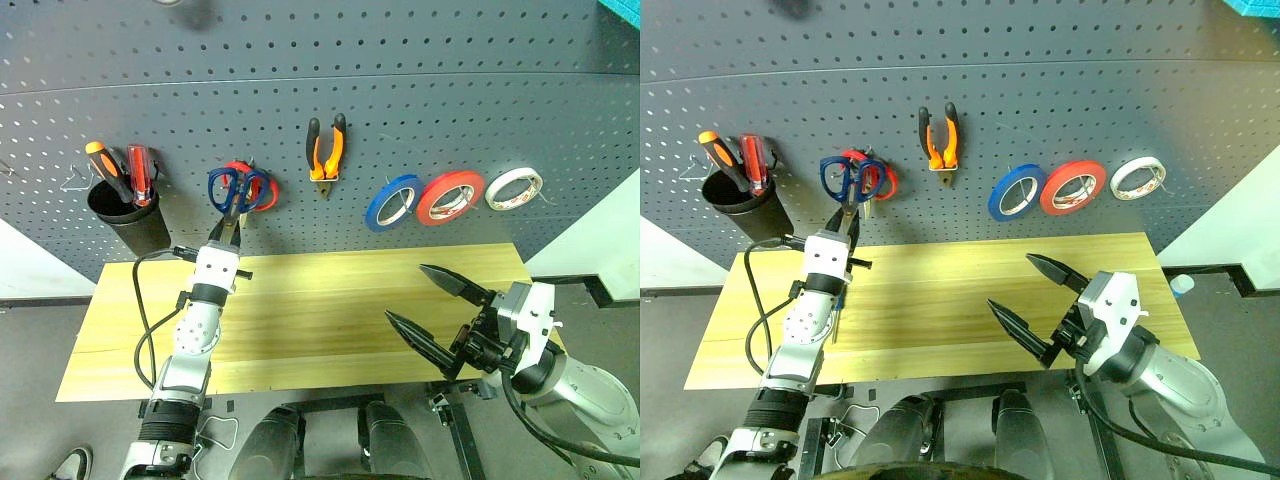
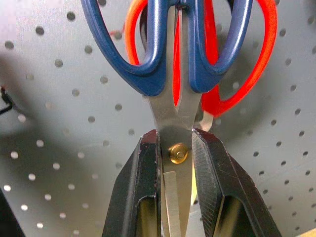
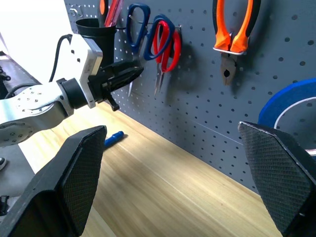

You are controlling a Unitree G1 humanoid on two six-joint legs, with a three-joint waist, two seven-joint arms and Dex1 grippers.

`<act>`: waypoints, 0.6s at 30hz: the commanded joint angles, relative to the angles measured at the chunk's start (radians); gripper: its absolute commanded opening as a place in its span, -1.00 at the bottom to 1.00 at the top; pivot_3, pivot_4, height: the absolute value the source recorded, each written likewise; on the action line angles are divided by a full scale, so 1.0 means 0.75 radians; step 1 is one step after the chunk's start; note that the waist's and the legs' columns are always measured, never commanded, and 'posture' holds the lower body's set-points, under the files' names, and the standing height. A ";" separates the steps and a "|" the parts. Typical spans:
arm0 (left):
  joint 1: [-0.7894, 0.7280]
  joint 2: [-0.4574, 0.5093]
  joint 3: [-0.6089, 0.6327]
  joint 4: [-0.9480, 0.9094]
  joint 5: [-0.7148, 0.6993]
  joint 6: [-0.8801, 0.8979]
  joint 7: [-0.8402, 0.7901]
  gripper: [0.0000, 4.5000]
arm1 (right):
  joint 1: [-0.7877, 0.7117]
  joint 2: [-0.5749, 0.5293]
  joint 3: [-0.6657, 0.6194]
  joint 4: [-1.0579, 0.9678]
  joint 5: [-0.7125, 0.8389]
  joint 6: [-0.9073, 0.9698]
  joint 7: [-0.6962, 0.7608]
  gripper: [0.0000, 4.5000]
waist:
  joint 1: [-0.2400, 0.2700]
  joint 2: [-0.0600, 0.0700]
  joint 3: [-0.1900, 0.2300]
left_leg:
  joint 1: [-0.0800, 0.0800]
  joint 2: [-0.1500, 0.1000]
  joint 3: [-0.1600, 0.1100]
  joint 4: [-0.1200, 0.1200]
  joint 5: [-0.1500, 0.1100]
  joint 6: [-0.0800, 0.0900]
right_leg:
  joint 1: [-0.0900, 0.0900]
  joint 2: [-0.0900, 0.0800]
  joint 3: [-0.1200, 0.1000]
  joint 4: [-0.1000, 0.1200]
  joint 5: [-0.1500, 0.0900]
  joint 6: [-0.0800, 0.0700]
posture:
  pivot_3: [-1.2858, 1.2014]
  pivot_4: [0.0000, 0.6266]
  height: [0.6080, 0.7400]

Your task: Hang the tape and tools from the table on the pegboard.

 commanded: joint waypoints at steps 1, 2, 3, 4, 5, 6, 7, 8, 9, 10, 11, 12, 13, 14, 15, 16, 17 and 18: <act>-0.033 0.000 0.012 -0.011 -0.031 0.017 -0.016 -0.56 | 0.011 0.002 -0.005 -0.032 0.010 -0.028 -0.003 1.00 | 0.000 0.000 0.000 | 0.000 0.000 0.000 0.000 0.000 0.000 | 0.000 0.000 0.000 0.000 0.000 0.000 | 0.03 -0.45 0.99; -0.031 0.003 0.009 -0.014 -0.038 0.023 -0.031 -0.41 | 0.014 0.003 -0.005 -0.033 0.010 -0.029 -0.004 1.00 | 0.000 0.000 0.000 | 0.000 0.000 0.000 0.000 0.000 0.000 | 0.000 0.000 0.000 0.000 0.000 0.000 | 0.03 -0.45 0.99; -0.028 0.005 0.008 -0.018 -0.038 0.025 -0.035 -0.30 | 0.016 0.003 -0.006 -0.033 0.010 -0.029 -0.004 1.00 | -0.001 0.000 0.000 | 0.000 0.000 0.000 0.000 0.000 0.000 | 0.000 0.000 0.000 0.000 0.000 0.000 | 0.03 -0.45 0.99; -0.024 0.005 0.010 -0.023 -0.037 0.028 -0.033 -0.17 | 0.017 0.003 -0.008 -0.034 0.010 -0.030 -0.004 1.00 | -0.002 0.000 0.000 | 0.000 0.000 0.000 0.000 0.000 0.000 | 0.000 0.000 0.000 0.000 0.000 0.000 | 0.03 -0.44 0.99; -0.020 0.004 0.011 -0.028 -0.033 0.029 -0.028 -0.02 | 0.020 0.003 -0.009 -0.034 0.011 -0.030 -0.004 1.00 | -0.002 0.000 0.000 | 0.000 0.000 0.000 0.000 0.000 0.000 | 0.000 0.000 0.000 0.000 0.000 0.000 | 0.03 -0.44 0.99; -0.015 0.003 0.011 -0.028 -0.030 0.030 -0.025 0.14 | 0.020 0.003 -0.008 -0.033 0.010 -0.031 -0.004 1.00 | -0.001 0.000 0.000 | 0.000 0.000 0.000 0.000 0.000 0.000 | 0.000 0.000 0.000 0.000 0.000 0.000 | 0.03 -0.44 0.99; -0.012 0.003 0.010 -0.028 -0.027 0.031 -0.025 0.30 | 0.020 0.003 -0.007 -0.033 0.009 -0.031 -0.004 1.00 | 0.000 0.000 0.000 | 0.000 0.000 0.000 0.000 0.000 0.000 | 0.000 0.000 0.000 0.000 0.000 0.000 | 0.03 -0.44 0.99; -0.008 0.003 0.009 -0.028 -0.023 0.032 -0.023 0.44 | 0.020 0.003 -0.006 -0.032 0.008 -0.032 -0.004 1.00 | 0.000 0.000 0.000 | 0.000 0.000 0.000 0.000 0.000 0.000 | 0.000 0.000 0.000 0.000 0.000 0.000 | 0.03 -0.44 0.99; -0.003 0.002 0.008 -0.028 -0.017 0.033 -0.018 0.59 | 0.020 0.004 -0.005 -0.030 0.007 -0.032 -0.004 1.00 | 0.000 0.000 0.000 | 0.000 0.000 0.000 0.000 0.000 0.000 | 0.000 0.000 0.000 0.000 0.000 0.000 | 0.03 -0.44 0.99; 0.003 0.002 0.006 -0.029 -0.012 0.033 -0.017 0.71 | 0.020 0.004 -0.004 -0.030 0.006 -0.032 -0.005 1.00 | -0.001 0.000 0.000 | 0.000 0.000 0.000 0.000 0.000 0.000 | 0.000 0.000 0.000 0.000 0.000 0.000 | 0.03 -0.44 0.99; 0.025 0.009 0.000 -0.028 -0.001 0.024 -0.020 0.88 | 0.018 0.005 -0.003 -0.028 0.005 -0.032 -0.006 1.00 | -0.001 0.000 0.000 | 0.000 0.000 0.000 0.000 0.000 0.000 | 0.000 0.000 0.000 0.000 0.000 0.000 | 0.03 -0.44 0.99; 0.060 0.018 -0.011 -0.024 0.011 0.017 -0.028 0.88 | 0.018 0.005 -0.001 -0.027 0.003 -0.032 -0.007 1.00 | -0.002 0.000 0.000 | 0.000 0.000 0.000 0.000 0.000 0.000 | 0.000 0.000 0.000 0.000 0.000 0.000 | 0.04 -0.45 0.99; 0.104 0.031 -0.027 -0.017 0.029 0.009 -0.042 0.88 | 0.018 0.006 0.001 -0.026 0.001 -0.032 -0.008 1.00 | -0.003 0.000 0.000 | 0.000 0.000 0.000 0.000 0.000 0.000 | 0.000 0.000 0.000 0.000 0.000 0.000 | 0.04 -0.45 0.99; 0.135 0.040 -0.038 -0.013 0.040 0.005 -0.051 0.88 | 0.019 0.006 0.002 -0.027 0.000 -0.032 -0.009 1.00 | -0.004 0.001 0.000 | 0.000 0.001 0.001 -0.001 0.000 0.000 | 0.000 0.000 0.001 -0.001 0.000 0.000 | 0.04 -0.44 0.99; 0.190 0.055 -0.063 -0.014 0.047 0.000 -0.084 0.88 | 0.023 0.007 0.001 -0.029 0.000 -0.033 -0.010 1.00 | -0.003 0.001 0.000 | 0.001 0.001 0.001 -0.002 0.000 0.000 | 0.000 0.000 0.002 -0.001 0.000 0.000 | 0.04 -0.44 0.99; 0.228 0.065 -0.080 -0.018 0.050 -0.003 -0.107 0.88 | 0.026 0.007 0.001 -0.031 0.000 -0.033 -0.012 1.00 | -0.003 0.001 0.000 | 0.001 0.001 0.002 -0.002 0.000 0.001 | 0.000 0.000 0.002 -0.001 0.000 0.000 | 0.04 -0.44 0.99; 0.292 0.078 -0.093 -0.028 0.043 0.012 -0.139 0.88 | 0.031 0.007 0.000 -0.034 0.001 -0.032 -0.013 1.00 | -0.001 0.001 0.000 | 0.001 0.001 0.002 -0.002 0.000 0.001 | 0.000 0.000 0.002 -0.002 0.000 0.000 | 0.03 -0.43 0.99; 0.351 0.093 -0.104 -0.038 0.035 0.033 -0.173 0.88 | 0.037 0.007 0.000 -0.036 0.001 -0.032 -0.014 1.00 | -0.002 0.001 0.000 | 0.000 0.001 0.002 -0.003 -0.001 0.001 | 0.000 0.000 0.002 -0.002 0.000 0.000 | 0.03 -0.43 0.99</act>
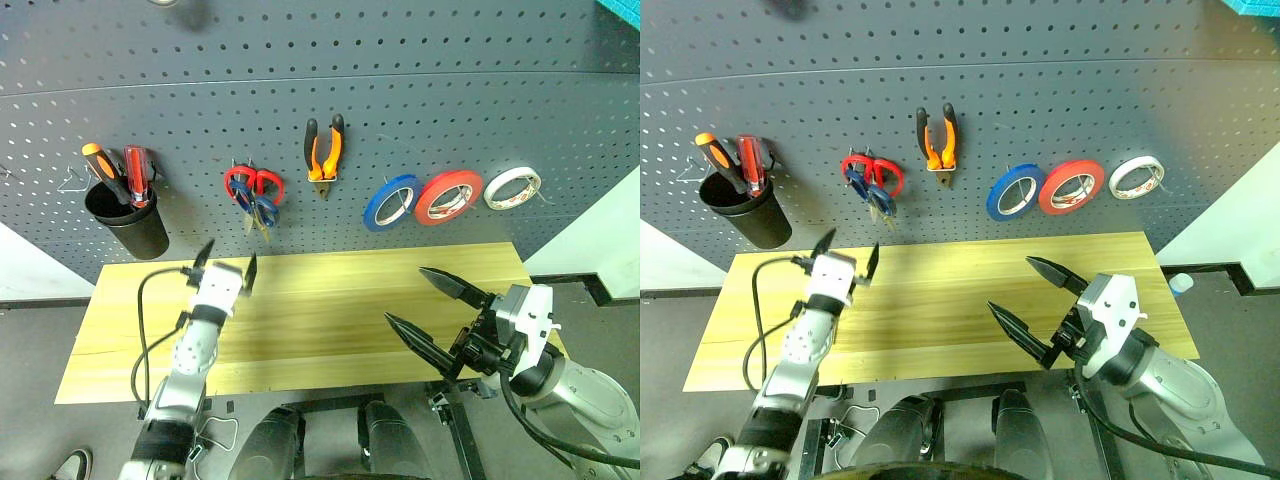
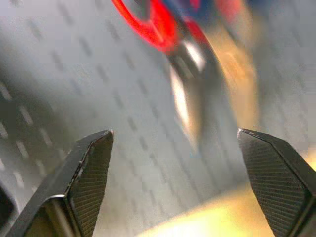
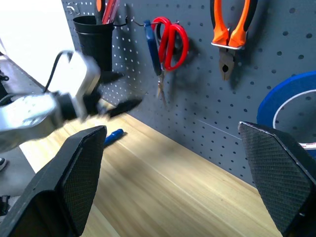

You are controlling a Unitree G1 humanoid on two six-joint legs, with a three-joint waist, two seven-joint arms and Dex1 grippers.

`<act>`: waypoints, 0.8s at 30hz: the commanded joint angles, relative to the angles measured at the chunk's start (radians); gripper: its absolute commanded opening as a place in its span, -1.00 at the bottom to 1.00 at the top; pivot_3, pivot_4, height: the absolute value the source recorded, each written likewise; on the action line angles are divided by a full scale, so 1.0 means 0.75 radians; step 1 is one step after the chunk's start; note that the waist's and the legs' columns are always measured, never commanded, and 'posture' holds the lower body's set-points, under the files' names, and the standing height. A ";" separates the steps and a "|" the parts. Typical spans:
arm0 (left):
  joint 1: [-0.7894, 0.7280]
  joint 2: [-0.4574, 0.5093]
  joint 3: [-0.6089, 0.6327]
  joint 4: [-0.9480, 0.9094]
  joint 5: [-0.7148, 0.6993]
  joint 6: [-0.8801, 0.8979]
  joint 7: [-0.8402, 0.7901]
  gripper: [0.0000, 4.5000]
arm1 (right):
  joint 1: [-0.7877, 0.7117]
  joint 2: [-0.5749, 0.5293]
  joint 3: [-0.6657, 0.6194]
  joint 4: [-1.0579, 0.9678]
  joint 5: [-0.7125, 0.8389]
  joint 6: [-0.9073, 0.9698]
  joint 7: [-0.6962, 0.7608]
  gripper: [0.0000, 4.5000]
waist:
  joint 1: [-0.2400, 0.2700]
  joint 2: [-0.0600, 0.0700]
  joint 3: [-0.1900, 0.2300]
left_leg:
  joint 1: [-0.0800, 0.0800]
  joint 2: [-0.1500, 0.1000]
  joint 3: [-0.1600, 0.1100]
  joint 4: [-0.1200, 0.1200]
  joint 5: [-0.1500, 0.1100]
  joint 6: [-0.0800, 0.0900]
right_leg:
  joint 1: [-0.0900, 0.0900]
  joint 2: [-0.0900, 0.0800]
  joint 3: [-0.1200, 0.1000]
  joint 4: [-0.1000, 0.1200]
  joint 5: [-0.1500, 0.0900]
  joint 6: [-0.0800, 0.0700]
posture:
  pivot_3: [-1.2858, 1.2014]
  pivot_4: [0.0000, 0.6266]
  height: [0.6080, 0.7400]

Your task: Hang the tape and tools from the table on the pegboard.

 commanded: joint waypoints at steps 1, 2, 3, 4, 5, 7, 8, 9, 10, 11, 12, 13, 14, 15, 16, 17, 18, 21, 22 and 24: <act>0.138 0.043 -0.039 -0.056 -0.005 0.019 -0.094 0.88 | 0.017 0.006 -0.009 -0.037 0.005 -0.030 -0.007 1.00 | 0.000 0.000 0.000 | 0.000 0.000 0.000 0.000 0.000 0.000 | 0.000 0.000 0.000 0.000 0.000 0.000 | 0.03 -0.43 0.99; 0.184 0.060 -0.047 -0.050 -0.018 0.059 -0.137 0.88 | 0.023 0.005 -0.009 -0.039 0.006 -0.030 -0.007 1.00 | 0.000 0.000 0.000 | 0.000 0.000 0.000 0.000 0.000 0.001 | 0.000 0.000 0.000 -0.001 0.000 0.000 | 0.04 -0.41 0.99; 0.218 0.077 -0.054 -0.034 -0.026 0.097 -0.175 0.88 | 0.029 0.004 -0.008 -0.039 0.008 -0.029 -0.006 1.00 | 0.001 0.000 0.000 | 0.000 0.000 0.000 0.000 0.000 0.001 | 0.000 0.000 0.000 -0.001 0.000 0.000 | 0.04 -0.41 0.99; 0.240 0.087 -0.054 -0.024 -0.036 0.119 -0.199 0.88 | 0.033 0.003 -0.007 -0.040 0.011 -0.026 -0.007 1.00 | 0.001 0.000 0.000 | 0.000 0.001 0.000 0.000 0.000 0.001 | 0.001 0.000 0.000 -0.001 0.000 0.000 | 0.04 -0.41 0.99; 0.254 0.092 -0.046 -0.019 -0.049 0.151 -0.215 0.88 | 0.036 0.002 -0.005 -0.042 0.014 -0.021 -0.008 1.00 | 0.001 0.001 0.001 | 0.000 0.001 0.000 0.000 0.000 0.001 | 0.001 0.000 0.000 -0.001 0.000 0.000 | 0.04 -0.40 0.99; 0.244 0.078 0.002 -0.030 -0.116 0.307 -0.238 0.88 | 0.038 -0.003 -0.003 -0.045 0.017 -0.012 -0.011 1.00 | 0.001 0.001 0.001 | 0.000 0.002 0.000 0.000 0.000 0.001 | 0.002 0.000 -0.001 -0.002 -0.001 0.000 | 0.04 -0.39 0.99; 0.228 0.071 0.029 -0.041 -0.140 0.357 -0.231 0.88 | 0.038 -0.005 -0.004 -0.046 0.019 -0.010 -0.011 1.00 | 0.000 0.001 0.001 | 0.000 0.002 0.000 0.000 0.000 0.001 | 0.002 0.000 -0.001 -0.002 -0.001 0.000 | 0.04 -0.39 0.99; 0.218 0.066 0.045 -0.051 -0.153 0.387 -0.224 0.88 | 0.040 -0.007 -0.006 -0.046 0.022 -0.009 -0.010 1.00 | 0.000 0.001 0.001 | 0.000 0.002 0.000 0.001 0.000 0.001 | 0.002 0.000 -0.001 -0.002 -0.002 0.003 | 0.04 -0.39 0.99; 0.189 0.054 0.079 -0.069 -0.184 0.476 -0.211 0.88 | 0.041 -0.009 -0.008 -0.047 0.025 -0.006 -0.010 1.00 | 0.000 0.001 0.001 | 0.001 0.002 0.000 0.001 0.000 0.001 | 0.003 0.000 -0.001 -0.002 -0.002 0.003 | 0.04 -0.39 0.99; 0.169 0.045 0.103 -0.084 -0.207 0.549 -0.204 0.88 | 0.042 -0.010 -0.009 -0.047 0.028 -0.003 -0.011 1.00 | 0.000 0.001 0.001 | 0.001 0.002 0.000 0.001 0.000 0.001 | 0.003 0.000 -0.001 -0.002 -0.002 0.003 | 0.04 -0.39 0.99; 0.128 0.043 0.137 -0.122 -0.243 0.652 -0.205 0.88 | 0.041 -0.014 -0.012 -0.048 0.035 0.004 -0.012 1.00 | 0.000 0.001 0.001 | 0.001 0.002 0.000 0.001 0.000 0.001 | 0.003 0.000 -0.001 -0.002 -0.002 0.003 | 0.04 -0.39 0.99; 0.087 0.046 0.163 -0.175 -0.272 0.767 -0.209 0.88 | 0.038 -0.018 -0.017 -0.050 0.045 0.012 -0.012 1.00 | 0.000 0.001 0.001 | 0.001 0.002 0.000 0.001 0.000 0.001 | 0.003 0.001 -0.001 -0.001 -0.002 0.002 | 0.05 -0.39 0.99; 0.060 0.049 0.179 -0.223 -0.296 0.845 -0.218 0.88 | 0.035 -0.022 -0.022 -0.053 0.056 0.018 -0.013 1.00 | 0.000 0.001 0.001 | 0.001 0.002 -0.001 0.001 0.000 0.001 | 0.003 0.001 -0.001 -0.001 -0.001 0.001 | 0.05 -0.39 0.99; 0.040 0.052 0.189 -0.263 -0.312 0.913 -0.224 0.88 | 0.035 -0.024 -0.028 -0.057 0.068 0.023 -0.012 1.00 | 0.000 0.001 0.001 | 0.000 0.002 -0.001 0.001 0.000 0.001 | 0.002 0.001 -0.001 -0.001 0.000 0.000 | 0.05 -0.39 0.99; 0.022 0.055 0.195 -0.295 -0.320 0.992 -0.222 0.88 | 0.038 -0.030 -0.037 -0.067 0.092 0.030 -0.011 1.00 | 0.000 0.001 0.001 | 0.000 0.002 -0.001 0.001 0.000 0.001 | 0.002 0.001 -0.001 -0.002 0.000 0.000 | 0.05 -0.38 0.99; 0.000 0.054 0.209 -0.323 -0.334 1.060 -0.218 0.88 | 0.043 -0.036 -0.048 -0.080 0.118 0.036 -0.011 1.00 | 0.000 0.001 0.001 | 0.000 0.002 0.000 0.001 0.000 0.001 | 0.002 0.000 -0.001 -0.002 0.000 0.000 | 0.05 -0.38 0.99; -0.021 0.049 0.228 -0.348 -0.352 1.134 -0.208 0.88 | 0.046 -0.043 -0.059 -0.093 0.142 0.042 -0.013 1.00 | -0.001 0.001 0.001 | 0.000 0.002 0.000 0.001 0.000 0.001 | 0.002 0.000 -0.001 -0.002 0.000 0.000 | 0.05 -0.38 0.99; -0.074 0.023 0.283 -0.382 -0.406 1.335 -0.175 0.88 | 0.049 -0.059 -0.084 -0.110 0.182 0.057 -0.023 1.00 | -0.002 0.001 0.002 | 0.000 0.002 0.000 0.000 -0.001 0.001 | 0.001 0.001 -0.001 -0.002 0.000 0.000 | 0.05 -0.37 0.99; -0.085 0.017 0.292 -0.382 -0.416 1.379 -0.167 0.88 | 0.047 -0.063 -0.088 -0.109 0.186 0.059 -0.028 1.00 | -0.001 0.001 0.002 | 0.000 0.002 0.000 0.000 -0.001 0.001 | 0.001 0.001 -0.001 -0.003 -0.001 0.000 | 0.05 -0.36 0.99; -0.098 0.007 0.304 -0.382 -0.432 1.444 -0.161 0.88 | 0.045 -0.069 -0.090 -0.107 0.189 0.063 -0.036 1.00 | -0.001 0.000 0.002 | 0.000 0.002 0.000 0.000 -0.001 0.001 | 0.001 0.001 -0.001 -0.003 -0.001 0.000 | 0.05 -0.36 0.99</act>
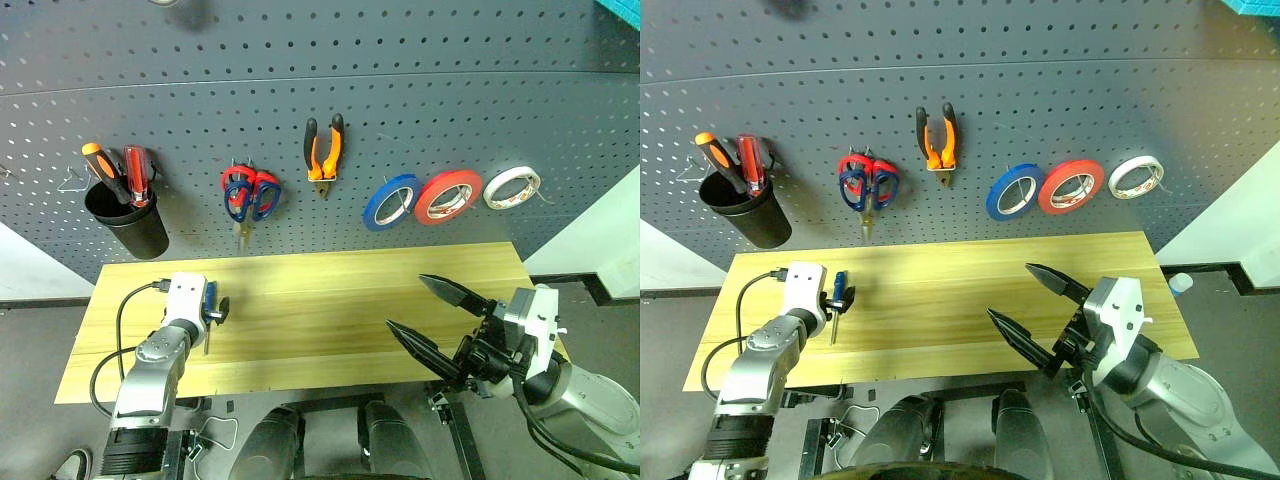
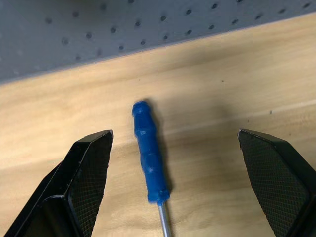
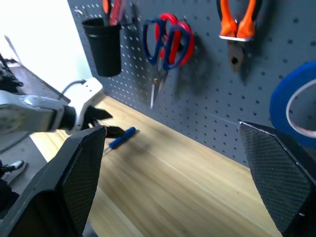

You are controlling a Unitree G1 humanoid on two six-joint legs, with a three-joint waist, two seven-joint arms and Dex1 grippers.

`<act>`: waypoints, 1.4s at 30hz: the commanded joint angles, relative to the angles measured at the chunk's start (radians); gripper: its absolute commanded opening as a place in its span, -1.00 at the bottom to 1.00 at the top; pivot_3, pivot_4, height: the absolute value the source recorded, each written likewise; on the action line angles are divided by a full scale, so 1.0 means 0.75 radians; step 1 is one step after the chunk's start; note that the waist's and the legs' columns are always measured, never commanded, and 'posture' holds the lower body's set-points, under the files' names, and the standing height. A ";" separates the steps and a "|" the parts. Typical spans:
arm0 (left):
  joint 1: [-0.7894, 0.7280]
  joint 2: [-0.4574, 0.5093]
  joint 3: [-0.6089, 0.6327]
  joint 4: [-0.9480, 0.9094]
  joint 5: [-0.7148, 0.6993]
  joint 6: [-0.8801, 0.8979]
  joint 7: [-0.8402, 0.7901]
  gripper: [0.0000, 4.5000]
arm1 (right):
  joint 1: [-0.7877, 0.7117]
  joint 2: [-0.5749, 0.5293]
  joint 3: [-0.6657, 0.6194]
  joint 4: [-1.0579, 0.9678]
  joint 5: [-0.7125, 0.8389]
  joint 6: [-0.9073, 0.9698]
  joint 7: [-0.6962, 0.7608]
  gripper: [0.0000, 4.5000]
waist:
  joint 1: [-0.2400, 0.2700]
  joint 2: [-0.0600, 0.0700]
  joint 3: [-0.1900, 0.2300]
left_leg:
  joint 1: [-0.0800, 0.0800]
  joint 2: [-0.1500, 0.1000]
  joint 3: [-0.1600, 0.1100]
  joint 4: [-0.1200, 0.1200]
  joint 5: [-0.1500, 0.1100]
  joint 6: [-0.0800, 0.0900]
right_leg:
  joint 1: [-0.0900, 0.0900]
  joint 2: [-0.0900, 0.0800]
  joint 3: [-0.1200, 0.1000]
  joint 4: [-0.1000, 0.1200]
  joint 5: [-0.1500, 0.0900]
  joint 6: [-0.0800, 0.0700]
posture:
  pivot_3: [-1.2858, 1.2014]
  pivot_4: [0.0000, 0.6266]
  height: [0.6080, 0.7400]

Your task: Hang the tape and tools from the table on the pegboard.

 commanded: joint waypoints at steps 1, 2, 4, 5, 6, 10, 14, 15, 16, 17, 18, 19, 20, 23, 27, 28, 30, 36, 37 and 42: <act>-0.013 -0.006 0.045 -0.034 -0.041 0.122 0.022 0.88 | 0.002 -0.016 -0.031 -0.057 0.031 0.000 -0.016 1.00 | 0.000 -0.001 0.001 | 0.000 0.000 0.000 0.000 0.000 0.000 | 0.000 0.000 0.000 0.000 0.000 0.000 | 0.04 -0.36 0.99; -0.017 -0.009 0.051 -0.036 -0.049 0.150 0.025 0.88 | 0.003 -0.018 -0.032 -0.058 0.033 0.001 -0.019 1.00 | 0.001 -0.001 0.001 | 0.000 0.000 0.000 0.000 0.000 0.000 | 0.000 0.000 0.000 0.000 0.000 0.000 | 0.04 -0.36 0.99; -0.025 -0.010 0.061 -0.040 -0.063 0.179 0.032 0.88 | 0.007 -0.022 -0.034 -0.061 0.035 0.003 -0.027 1.00 | 0.001 -0.001 0.001 | 0.000 0.000 0.000 0.000 0.000 0.000 | 0.000 0.000 0.000 0.000 0.000 0.000 | 0.04 -0.36 0.99; -0.036 -0.008 0.067 -0.042 -0.067 0.202 0.039 0.88 | 0.012 -0.025 -0.036 -0.063 0.035 0.004 -0.030 1.00 | 0.002 -0.001 0.001 | 0.000 0.000 0.000 0.000 0.000 0.000 | 0.000 0.000 0.000 0.000 0.000 0.000 | 0.04 -0.35 0.99; -0.052 -0.001 0.071 -0.044 -0.069 0.213 0.039 0.88 | 0.016 -0.027 -0.039 -0.064 0.036 0.005 -0.032 1.00 | 0.003 -0.002 0.001 | 0.000 0.000 0.000 0.000 0.000 0.000 | 0.000 0.000 0.000 0.000 0.000 0.000 | 0.04 -0.35 0.99; -0.147 0.039 0.105 -0.009 -0.092 0.291 0.034 0.88 | 0.024 -0.036 -0.039 -0.062 0.037 0.005 -0.040 1.00 | 0.002 -0.002 0.002 | -0.001 0.000 0.000 0.000 0.000 0.000 | 0.000 0.000 0.000 -0.001 0.000 0.000 | 0.04 -0.34 0.99; -0.237 0.118 0.114 0.064 -0.116 0.378 -0.011 0.88 | 0.031 -0.041 -0.041 -0.066 0.039 0.007 -0.046 1.00 | -0.002 -0.002 0.002 | -0.001 0.000 0.000 0.000 0.000 0.000 | 0.000 0.000 0.000 -0.001 0.000 0.000 | 0.04 -0.33 0.99; -0.252 0.135 0.117 0.086 -0.121 0.393 -0.017 0.88 | 0.034 -0.041 -0.042 -0.068 0.040 0.006 -0.047 1.00 | -0.002 -0.001 0.002 | -0.001 0.000 0.000 0.000 0.000 0.000 | -0.001 0.000 0.000 -0.001 0.000 0.000 | 0.04 -0.33 0.99; -0.265 0.151 0.118 0.113 -0.117 0.399 -0.015 0.88 | 0.036 -0.042 -0.042 -0.068 0.039 0.007 -0.048 1.00 | -0.002 -0.002 0.003 | -0.001 0.000 0.000 -0.001 0.000 0.000 | -0.001 0.000 0.000 -0.001 0.000 0.000 | 0.04 -0.33 0.99; -0.276 0.167 0.113 0.141 -0.116 0.410 -0.021 0.88 | 0.039 -0.043 -0.043 -0.069 0.039 0.007 -0.049 1.00 | -0.002 -0.002 0.003 | -0.001 0.000 0.000 -0.001 0.000 0.000 | -0.001 0.000 0.000 -0.001 0.000 0.000 | 0.04 -0.32 0.99; -0.284 0.178 0.110 0.163 -0.118 0.422 -0.027 0.88 | 0.040 -0.043 -0.043 -0.068 0.039 0.008 -0.050 1.00 | -0.001 -0.001 0.003 | -0.001 0.000 0.000 -0.001 0.000 0.000 | -0.001 0.000 0.000 -0.001 0.000 0.000 | 0.04 -0.32 0.99; -0.291 0.185 0.108 0.180 -0.121 0.433 -0.029 0.88 | 0.040 -0.044 -0.043 -0.068 0.039 0.008 -0.051 1.00 | -0.001 -0.002 0.003 | -0.001 0.000 0.000 -0.002 0.000 0.000 | -0.001 0.000 0.000 -0.001 0.000 0.000 | 0.04 -0.32 0.99; -0.296 0.189 0.105 0.194 -0.123 0.446 -0.027 0.88 | 0.041 -0.044 -0.044 -0.068 0.040 0.009 -0.052 1.00 | 0.000 -0.002 0.003 | -0.001 0.000 0.000 -0.002 0.000 0.000 | -0.001 0.000 0.000 -0.001 0.000 0.000 | 0.04 -0.32 0.99; -0.305 0.194 0.077 0.225 -0.118 0.453 -0.027 0.88 | 0.044 -0.045 -0.043 -0.069 0.040 0.009 -0.055 1.00 | 0.001 -0.005 0.006 | -0.001 0.000 0.000 -0.002 0.000 0.000 | -0.001 0.000 0.000 -0.002 0.000 0.000 | 0.04 -0.32 0.99; -0.348 0.183 0.060 0.300 -0.113 0.431 -0.023 0.88 | 0.049 -0.047 -0.041 -0.071 0.040 0.010 -0.061 1.00 | 0.001 -0.006 0.009 | -0.001 0.000 -0.001 -0.002 0.000 -0.001 | -0.002 -0.001 0.000 -0.002 0.000 0.000 | 0.03 -0.31 0.99; -0.356 0.182 0.058 0.317 -0.113 0.421 -0.024 0.88 | 0.051 -0.047 -0.041 -0.072 0.040 0.010 -0.061 1.00 | 0.001 -0.006 0.009 | -0.001 0.000 -0.001 -0.002 0.000 -0.001 | -0.002 -0.001 0.000 -0.002 0.000 0.000 | 0.03 -0.31 0.99; -0.370 0.181 0.049 0.352 -0.113 0.409 -0.031 0.88 | 0.056 -0.048 -0.041 -0.075 0.040 0.010 -0.063 1.00 | 0.001 -0.006 0.011 | -0.001 0.000 -0.001 -0.002 0.000 -0.001 | -0.002 -0.001 0.000 -0.002 0.000 0.000 | 0.03 -0.31 0.99; -0.399 0.193 0.032 0.447 -0.105 0.382 -0.038 0.88 | 0.074 -0.051 -0.051 -0.089 0.042 0.015 -0.072 1.00 | -0.001 -0.008 0.014 | -0.001 0.000 0.000 -0.005 0.000 -0.001 | -0.003 -0.001 0.000 -0.003 0.000 0.000 | 0.02 -0.31 0.99; -0.399 0.193 0.026 0.457 -0.104 0.383 -0.039 0.88 | 0.076 -0.052 -0.053 -0.090 0.043 0.016 -0.073 1.00 | -0.001 -0.008 0.014 | -0.001 0.000 0.000 -0.005 0.000 -0.001 | -0.003 -0.001 0.000 -0.003 0.000 0.000 | 0.02 -0.31 0.99; -0.395 0.183 0.013 0.470 -0.102 0.369 -0.031 0.88 | 0.081 -0.054 -0.054 -0.097 0.043 0.018 -0.081 1.00 | -0.001 -0.008 0.014 | -0.001 0.000 0.000 -0.008 0.000 -0.001 | -0.004 -0.001 0.000 -0.004 0.000 0.000 | 0.01 -0.32 0.99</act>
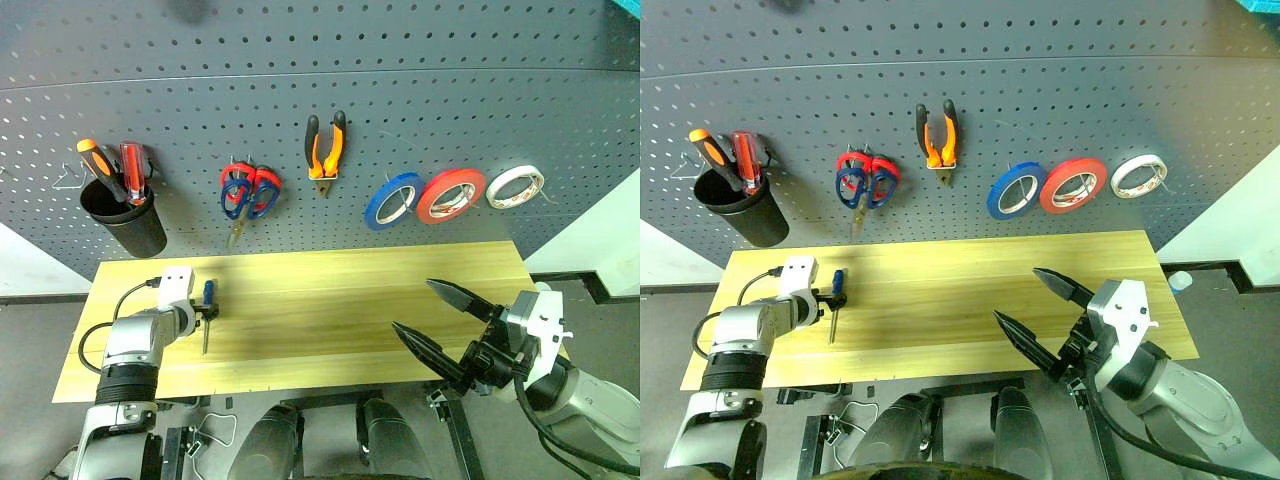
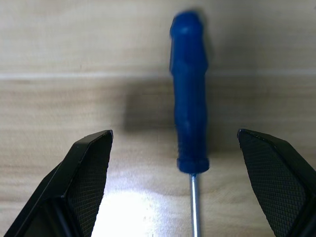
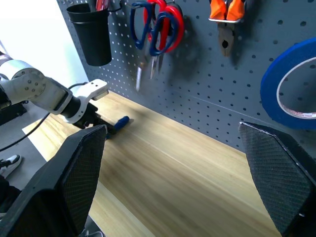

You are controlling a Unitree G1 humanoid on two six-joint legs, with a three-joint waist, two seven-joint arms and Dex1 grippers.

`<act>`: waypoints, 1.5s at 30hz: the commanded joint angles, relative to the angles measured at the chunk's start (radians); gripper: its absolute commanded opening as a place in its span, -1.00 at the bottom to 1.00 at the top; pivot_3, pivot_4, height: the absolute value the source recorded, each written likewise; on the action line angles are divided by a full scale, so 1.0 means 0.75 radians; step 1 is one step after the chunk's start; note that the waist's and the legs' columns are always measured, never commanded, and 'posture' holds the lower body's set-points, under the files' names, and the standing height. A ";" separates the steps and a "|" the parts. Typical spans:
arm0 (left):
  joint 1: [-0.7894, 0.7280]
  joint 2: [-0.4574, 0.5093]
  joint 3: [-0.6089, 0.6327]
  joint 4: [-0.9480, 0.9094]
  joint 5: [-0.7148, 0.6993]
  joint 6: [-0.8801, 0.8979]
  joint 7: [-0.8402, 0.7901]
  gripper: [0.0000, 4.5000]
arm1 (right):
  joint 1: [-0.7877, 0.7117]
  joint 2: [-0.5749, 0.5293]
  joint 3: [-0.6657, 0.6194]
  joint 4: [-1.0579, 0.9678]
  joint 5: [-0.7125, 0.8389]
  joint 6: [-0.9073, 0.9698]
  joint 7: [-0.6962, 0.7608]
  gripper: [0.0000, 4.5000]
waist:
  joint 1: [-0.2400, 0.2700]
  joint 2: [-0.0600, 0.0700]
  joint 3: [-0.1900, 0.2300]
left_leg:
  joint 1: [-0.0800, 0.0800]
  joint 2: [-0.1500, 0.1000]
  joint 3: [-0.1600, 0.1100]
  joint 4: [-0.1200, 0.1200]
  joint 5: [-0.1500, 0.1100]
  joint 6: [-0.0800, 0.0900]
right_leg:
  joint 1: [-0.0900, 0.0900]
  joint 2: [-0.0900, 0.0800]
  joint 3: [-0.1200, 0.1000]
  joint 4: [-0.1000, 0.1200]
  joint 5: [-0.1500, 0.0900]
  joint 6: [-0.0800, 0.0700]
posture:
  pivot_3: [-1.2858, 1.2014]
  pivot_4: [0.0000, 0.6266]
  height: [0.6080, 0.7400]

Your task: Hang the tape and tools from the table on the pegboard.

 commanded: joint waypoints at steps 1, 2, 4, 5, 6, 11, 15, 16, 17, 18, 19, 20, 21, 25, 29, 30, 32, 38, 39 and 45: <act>-0.015 0.005 -0.005 -0.007 0.019 -0.026 0.013 0.88 | 0.005 -0.013 -0.032 -0.068 0.015 -0.007 -0.008 1.00 | 0.000 0.000 0.000 | 0.000 0.000 0.000 -0.001 0.000 0.000 | 0.000 0.000 0.000 -0.001 0.000 0.000 | 0.01 -0.32 0.99; -0.015 0.003 -0.008 -0.006 0.019 -0.027 0.012 0.88 | 0.006 -0.012 -0.031 -0.070 0.014 -0.006 -0.010 1.00 | -0.001 0.000 0.000 | 0.000 0.000 0.000 -0.002 0.000 0.000 | 0.000 0.000 0.000 -0.001 0.000 0.000 | 0.01 -0.32 0.99; -0.015 0.000 -0.015 -0.003 0.018 -0.027 0.011 0.88 | 0.011 -0.012 -0.031 -0.071 0.012 -0.004 -0.012 1.00 | 0.000 0.000 0.000 | 0.000 0.000 0.000 -0.003 0.000 0.000 | -0.001 0.000 0.000 -0.001 0.000 0.000 | 0.01 -0.31 0.99; -0.013 0.000 -0.016 -0.003 0.017 -0.024 0.009 0.88 | 0.014 -0.012 -0.032 -0.074 0.012 -0.004 -0.014 1.00 | 0.000 0.000 0.000 | 0.000 0.000 0.000 -0.004 0.000 0.000 | -0.001 0.000 0.000 -0.001 0.000 0.000 | 0.01 -0.31 0.99; -0.014 -0.001 -0.017 0.000 0.018 -0.026 0.010 0.88 | 0.015 -0.012 -0.032 -0.075 0.013 -0.004 -0.015 1.00 | 0.000 0.000 0.000 | 0.000 0.000 0.000 -0.005 0.000 0.000 | -0.001 0.000 0.000 -0.001 0.000 0.000 | 0.01 -0.31 0.99; -0.011 -0.001 -0.020 0.002 0.019 -0.015 0.013 0.88 | 0.025 -0.012 -0.037 -0.080 0.014 -0.003 -0.019 1.00 | 0.000 0.000 0.000 | 0.000 0.000 0.000 -0.008 0.000 0.000 | -0.002 -0.001 0.000 -0.003 0.000 0.000 | 0.01 -0.29 0.99; -0.013 -0.003 -0.023 0.011 0.023 -0.015 0.018 0.71 | 0.025 -0.010 -0.035 -0.080 0.012 -0.002 -0.023 1.00 | -0.001 0.000 0.000 | 0.000 0.000 0.000 -0.008 0.000 0.000 | -0.002 -0.001 0.000 -0.004 0.000 0.000 | 0.01 -0.29 0.99; -0.013 -0.003 -0.023 0.011 0.023 -0.015 0.018 0.63 | 0.025 -0.010 -0.034 -0.080 0.011 -0.002 -0.024 1.00 | -0.001 0.000 0.001 | 0.000 0.000 0.000 -0.008 0.000 0.000 | -0.002 -0.001 0.000 -0.004 0.000 0.000 | 0.01 -0.29 0.99; -0.013 -0.005 -0.026 0.007 0.022 -0.012 0.018 0.52 | 0.025 -0.010 -0.033 -0.080 0.012 -0.002 -0.024 1.00 | -0.001 0.000 0.001 | 0.000 0.000 0.000 -0.008 0.000 0.000 | -0.002 -0.001 0.000 -0.004 0.000 0.000 | 0.01 -0.29 0.99; -0.013 -0.006 -0.027 0.006 0.023 -0.011 0.017 0.35 | 0.023 -0.011 -0.033 -0.079 0.012 -0.002 -0.026 1.00 | 0.000 0.000 0.001 | 0.000 0.000 0.000 -0.008 0.000 0.000 | -0.002 -0.001 0.000 -0.004 0.000 0.000 | 0.01 -0.29 0.99; -0.013 -0.006 -0.028 0.005 0.022 -0.010 0.016 0.22 | 0.023 -0.011 -0.034 -0.079 0.013 -0.002 -0.027 1.00 | -0.001 0.000 0.001 | 0.000 0.000 0.000 -0.008 0.000 0.000 | -0.002 -0.001 0.000 -0.004 0.000 0.000 | 0.01 -0.29 0.99; -0.013 -0.006 -0.028 0.005 0.022 -0.010 0.016 0.06 | 0.023 -0.010 -0.034 -0.079 0.013 -0.003 -0.027 1.00 | -0.001 -0.001 0.001 | 0.000 0.000 0.000 -0.008 0.000 0.000 | -0.002 -0.001 0.000 -0.004 0.000 0.000 | 0.01 -0.29 0.99; -0.014 -0.006 -0.028 0.007 0.022 -0.013 0.016 -0.13 | 0.023 -0.010 -0.034 -0.078 0.012 -0.003 -0.028 1.00 | -0.001 -0.001 0.001 | 0.000 0.000 0.000 -0.008 0.000 0.000 | -0.002 -0.001 0.000 -0.004 0.000 0.000 | 0.01 -0.29 0.99; -0.016 -0.007 -0.029 0.011 0.023 -0.014 0.016 -0.70 | 0.026 -0.010 -0.035 -0.080 0.011 -0.003 -0.030 1.00 | -0.001 -0.001 0.001 | 0.000 0.000 0.000 -0.008 0.000 0.000 | -0.002 -0.001 0.000 -0.004 0.000 0.000 | 0.01 -0.28 0.99; -0.015 -0.006 -0.035 0.009 0.023 -0.015 0.009 -0.81 | 0.028 -0.010 -0.037 -0.081 0.010 -0.002 -0.032 1.00 | -0.001 -0.001 0.001 | 0.000 0.000 0.000 -0.008 0.000 0.000 | -0.002 -0.001 0.000 -0.004 0.000 0.000 | 0.01 -0.28 0.99; -0.012 -0.007 -0.037 0.001 0.019 -0.006 0.004 -0.81 | 0.028 -0.010 -0.038 -0.081 0.010 -0.003 -0.032 1.00 | -0.001 0.000 0.001 | 0.000 0.000 0.000 -0.008 0.000 0.000 | -0.002 -0.001 0.000 -0.004 0.000 0.000 | 0.01 -0.28 0.99; -0.003 -0.006 -0.044 -0.025 0.016 -0.004 -0.007 -0.81 | 0.027 -0.011 -0.039 -0.081 0.012 -0.004 -0.032 1.00 | -0.001 0.000 0.002 | 0.000 0.000 0.000 -0.008 0.000 0.000 | -0.002 -0.001 0.000 -0.004 0.000 0.000 | 0.01 -0.28 0.99; 0.024 -0.004 -0.081 -0.124 0.000 0.045 -0.044 -0.81 | 0.022 -0.017 -0.049 -0.079 0.029 -0.009 -0.012 1.00 | -0.001 -0.001 0.003 | 0.000 0.000 0.000 -0.008 0.000 0.000 | -0.002 -0.001 0.000 -0.005 0.000 0.000 | 0.01 -0.29 0.99; 0.030 -0.002 -0.089 -0.139 0.001 0.048 -0.049 -0.81 | 0.023 -0.019 -0.051 -0.080 0.032 -0.010 -0.009 1.00 | -0.001 -0.001 0.003 | 0.000 0.000 0.000 -0.008 0.000 0.000 | -0.002 -0.001 0.000 -0.005 0.000 0.000 | 0.01 -0.29 0.99; 0.085 0.027 -0.171 -0.276 0.013 0.036 -0.100 -0.81 | 0.014 -0.029 -0.072 -0.077 0.050 -0.008 0.001 1.00 | -0.001 -0.001 0.003 | 0.000 0.000 0.000 -0.009 0.000 0.000 | -0.002 -0.001 0.000 -0.005 0.000 0.000 | 0.01 -0.30 0.99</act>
